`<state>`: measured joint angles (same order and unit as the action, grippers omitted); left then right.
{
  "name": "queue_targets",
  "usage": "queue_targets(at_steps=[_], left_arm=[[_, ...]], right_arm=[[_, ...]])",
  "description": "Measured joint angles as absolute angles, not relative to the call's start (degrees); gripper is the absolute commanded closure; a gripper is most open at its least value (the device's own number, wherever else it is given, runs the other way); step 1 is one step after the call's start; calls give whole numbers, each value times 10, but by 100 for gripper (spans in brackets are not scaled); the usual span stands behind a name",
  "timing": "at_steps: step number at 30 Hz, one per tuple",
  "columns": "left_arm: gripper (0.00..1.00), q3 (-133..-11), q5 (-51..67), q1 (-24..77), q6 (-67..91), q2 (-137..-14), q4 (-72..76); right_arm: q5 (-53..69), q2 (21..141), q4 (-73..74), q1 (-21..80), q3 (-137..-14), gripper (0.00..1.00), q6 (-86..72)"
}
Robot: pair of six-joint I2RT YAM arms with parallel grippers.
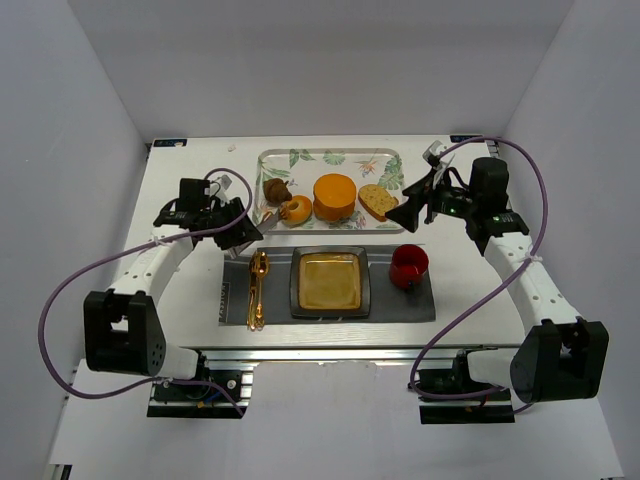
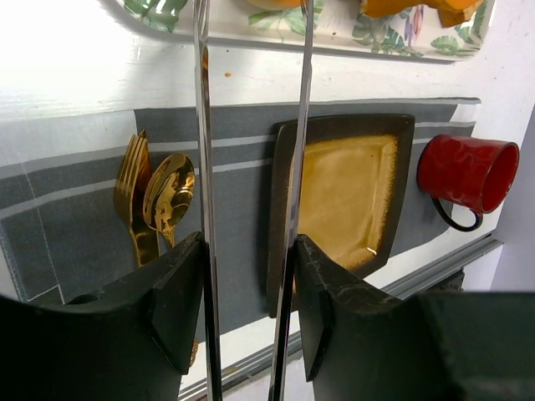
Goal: Place the bread
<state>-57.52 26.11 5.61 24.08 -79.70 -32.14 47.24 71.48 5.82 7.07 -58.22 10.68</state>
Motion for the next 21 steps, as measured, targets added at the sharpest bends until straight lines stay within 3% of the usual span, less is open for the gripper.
queue_targets(at_steps=[12,15,21], left_arm=[[45,-592,260,66,266,-849,-308],[50,-593,260,66,272,-855,-305],[76,-593,265,66,279,-861,-298]], right_arm=[[479,709,58,67,-582,11,107],[480,706,58,67,-578,11,108],[482,705,58,65,-573,11,109]])
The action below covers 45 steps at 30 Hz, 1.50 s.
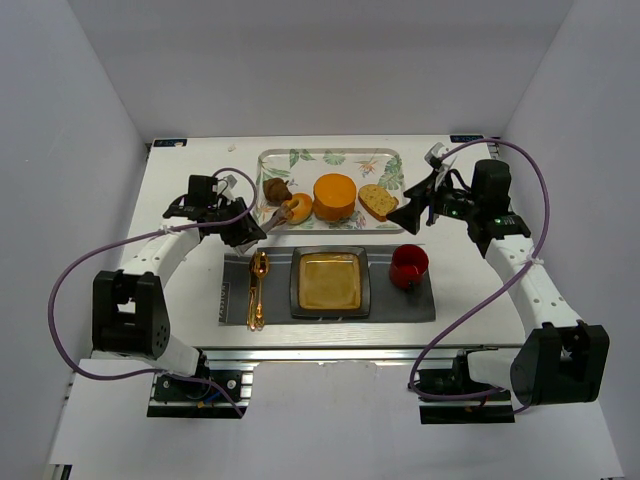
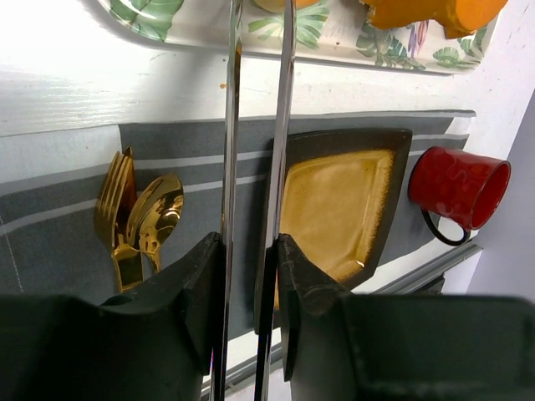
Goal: Place the bread
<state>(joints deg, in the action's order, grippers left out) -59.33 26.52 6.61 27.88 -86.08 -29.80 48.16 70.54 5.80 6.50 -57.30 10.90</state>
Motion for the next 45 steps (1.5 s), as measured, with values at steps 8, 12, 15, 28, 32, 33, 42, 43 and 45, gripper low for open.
queue_targets(at_steps=[8,12,15,28,32,33,42,43,45], left_arm=[[100,-593,269,67,286,-858,-291],[100,-594,276,67,289,-835,-296],[100,-594,282,67,289,-801,-309],[100,-536,361,69,237,-614,-462],[100,-489,384,84,229,-585,-503],[100,-481,389,88,229,-580,-511],[51,-436,393,141,236,-572,-508],[49,-433,390,143,236,-572,-508],[45,-431,385,145,242,-572,-508]], right_arm=[[482,705,58,61,-573,11,109],[482,705,58,60,-573,11,109],[482,706,58,60,-573,11,109],[488,710,58,57,-573,11,109],[495,715,58,57,-573,11,109],[496,716,58,57,-573,11,109],[506,719,58,57,-580,11,107],[507,719,59,57,-580,11,107],[508,719,59,57,-580,11,107]])
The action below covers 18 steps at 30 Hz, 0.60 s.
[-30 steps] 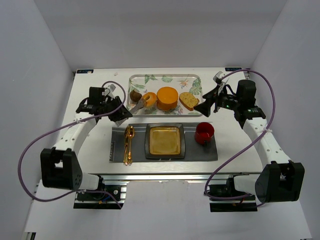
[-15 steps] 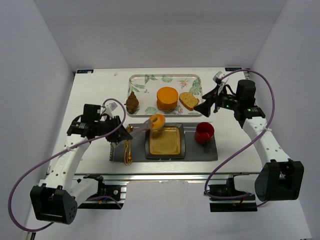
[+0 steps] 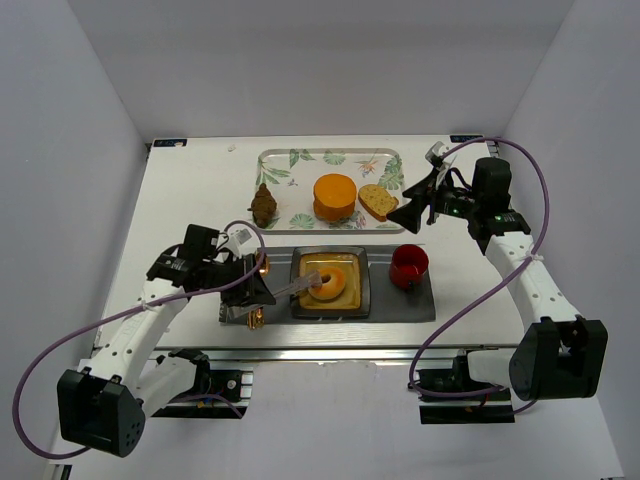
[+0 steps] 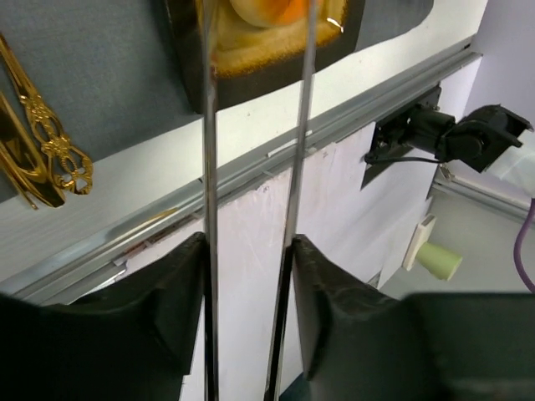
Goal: Place the bread
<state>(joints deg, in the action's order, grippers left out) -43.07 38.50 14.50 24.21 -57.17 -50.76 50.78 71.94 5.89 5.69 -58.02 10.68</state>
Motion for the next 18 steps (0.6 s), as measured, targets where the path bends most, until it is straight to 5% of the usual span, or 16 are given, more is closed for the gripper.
queue_targets(at_steps=[8,18], left_arm=[[44,-463,353,145,245,-576,-524],[73,-618,226,131,244,-588,-545]], right_arm=[[510,719,59,57,-581,11,107],[512,720,58,57,-581,11,107]])
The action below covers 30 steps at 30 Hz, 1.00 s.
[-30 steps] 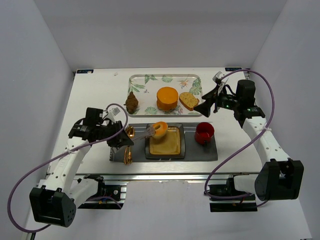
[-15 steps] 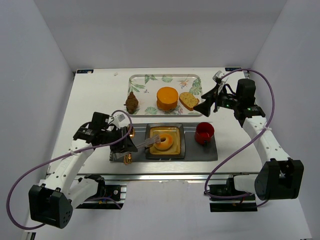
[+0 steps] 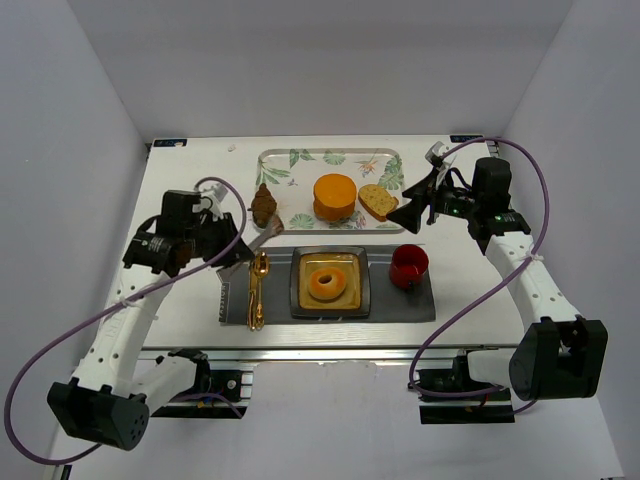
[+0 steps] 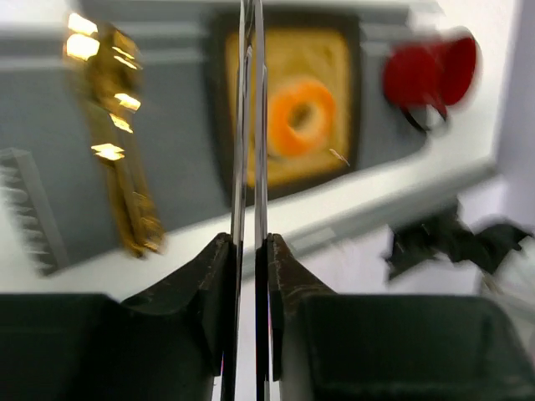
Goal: Place the bread
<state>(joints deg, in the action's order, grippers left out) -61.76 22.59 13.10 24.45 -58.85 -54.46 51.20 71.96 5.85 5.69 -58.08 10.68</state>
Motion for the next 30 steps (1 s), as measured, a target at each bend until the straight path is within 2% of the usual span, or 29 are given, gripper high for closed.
queue_targets(at_steps=[3,7,14,17,18,19,22,27,30], left_arm=[[79,-627,172,82,223,-606,-538],[81,-604,85,8,166,-647,-488],[79,-436,-14,-27,7,-674,-248],[71,-398,-26,-34,-36,-720,-169],[66,-396,-26,-36,-46,-739,-149],[55,-393,-26,-40,-57,-759,-124],[43,-390,-22,-45,-76,-802,-83],[33,-389,-19,-55,-81,-842,-68],[23,-383,-20,-60,-76,-839,-68]], right_arm=[[512,721,58,57,-581,11,107],[514,722,58,57,-581,11,109],[521,723,68,57,-586,11,128],[523,724,75,57,-592,11,142],[522,724,76,57,-592,11,146],[522,724,77,57,-592,11,151],[522,723,85,57,-592,11,159],[520,718,103,57,-592,11,170],[505,718,115,57,-593,11,167]])
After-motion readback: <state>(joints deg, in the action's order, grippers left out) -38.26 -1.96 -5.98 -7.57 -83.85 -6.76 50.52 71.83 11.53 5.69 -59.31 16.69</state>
